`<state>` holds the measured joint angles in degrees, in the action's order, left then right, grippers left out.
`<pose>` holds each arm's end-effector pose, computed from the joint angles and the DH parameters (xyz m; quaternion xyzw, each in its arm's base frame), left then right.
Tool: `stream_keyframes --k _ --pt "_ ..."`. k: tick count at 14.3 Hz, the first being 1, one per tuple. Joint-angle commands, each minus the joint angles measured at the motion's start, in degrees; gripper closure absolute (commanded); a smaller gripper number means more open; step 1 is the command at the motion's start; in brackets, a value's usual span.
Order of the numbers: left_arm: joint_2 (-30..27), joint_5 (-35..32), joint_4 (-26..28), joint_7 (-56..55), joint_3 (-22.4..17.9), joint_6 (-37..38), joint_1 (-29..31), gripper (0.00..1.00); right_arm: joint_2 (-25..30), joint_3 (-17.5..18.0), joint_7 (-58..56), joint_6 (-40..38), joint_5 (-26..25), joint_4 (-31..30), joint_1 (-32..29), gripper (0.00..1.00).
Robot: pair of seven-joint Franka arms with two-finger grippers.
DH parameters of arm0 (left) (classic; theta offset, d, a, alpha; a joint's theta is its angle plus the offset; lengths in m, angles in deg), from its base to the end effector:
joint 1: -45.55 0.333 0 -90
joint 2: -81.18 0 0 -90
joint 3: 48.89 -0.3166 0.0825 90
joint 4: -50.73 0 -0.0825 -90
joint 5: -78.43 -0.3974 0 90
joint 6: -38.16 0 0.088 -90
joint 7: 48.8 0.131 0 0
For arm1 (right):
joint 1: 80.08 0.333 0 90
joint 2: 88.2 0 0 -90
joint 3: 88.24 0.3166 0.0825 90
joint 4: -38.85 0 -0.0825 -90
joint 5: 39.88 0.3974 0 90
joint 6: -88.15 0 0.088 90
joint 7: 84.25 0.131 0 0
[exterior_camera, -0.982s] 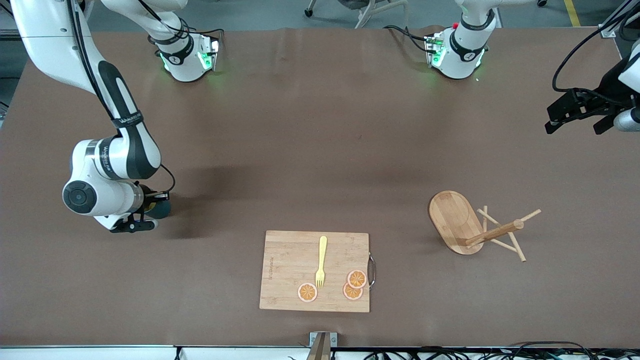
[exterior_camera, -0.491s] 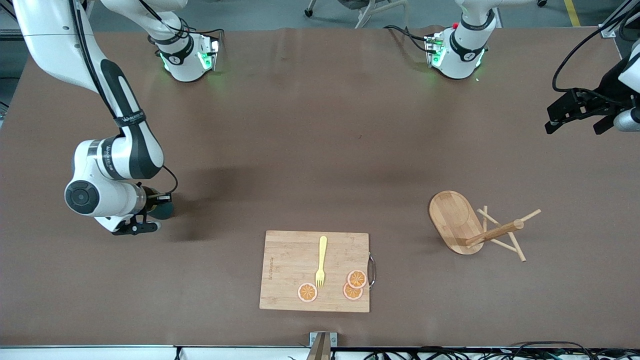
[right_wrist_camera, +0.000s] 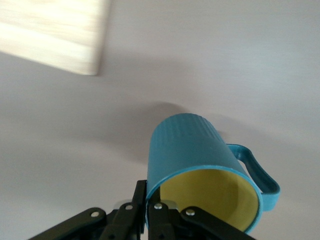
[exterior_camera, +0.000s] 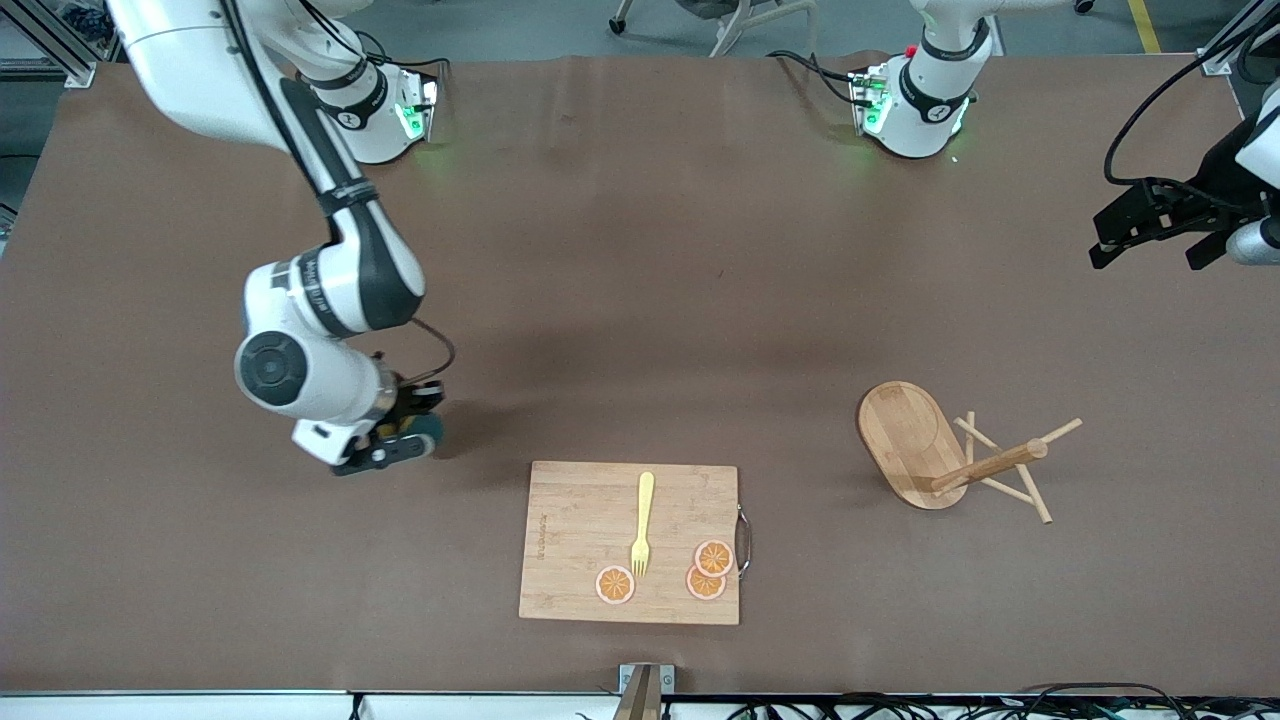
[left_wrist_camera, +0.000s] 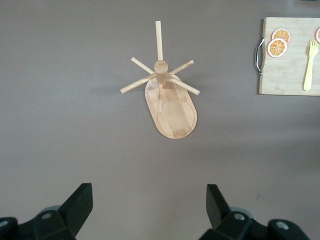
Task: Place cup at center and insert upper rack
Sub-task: 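Lift the teal mug with the right gripper toward the table center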
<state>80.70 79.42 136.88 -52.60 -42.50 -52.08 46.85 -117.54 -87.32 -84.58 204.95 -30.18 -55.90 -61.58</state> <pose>0.5656 -0.0529 0.6390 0.9991 -0.0116 0.0391 0.0112 0.6314 0.2354 0.2741 -0.9868 -0.1275 0.0753 0.0653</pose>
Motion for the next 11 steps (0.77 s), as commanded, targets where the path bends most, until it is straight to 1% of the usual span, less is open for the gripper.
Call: stream_keyframes --k 1,4,6,9,11 --pt "0.1 -0.6 0.2 -0.9 0.2 0.0 0.1 0.0 -2.4 -0.7 3.8 -0.8 3.3 4.3 4.3 1.0" --pt "0.4 0.4 0.3 -0.7 0.3 0.7 -0.2 0.0 -6.2 -1.0 18.5 -0.5 2.3 8.8 12.8 0.99" --pt "1.0 0.6 0.3 -0.6 0.4 1.6 -0.6 0.0 -8.6 -0.9 25.5 -0.5 2.2 12.6 16.6 1.0" --pt "1.5 2.7 0.3 -0.9 0.4 1.6 -1.8 0.0 -10.1 -0.9 30.3 -0.5 2.4 15.4 21.4 0.99" --pt "1.8 3.4 0.4 -1.1 0.9 1.6 -2.3 0.0 -10.6 -0.9 33.7 -0.5 2.4 16.0 24.2 0.99"
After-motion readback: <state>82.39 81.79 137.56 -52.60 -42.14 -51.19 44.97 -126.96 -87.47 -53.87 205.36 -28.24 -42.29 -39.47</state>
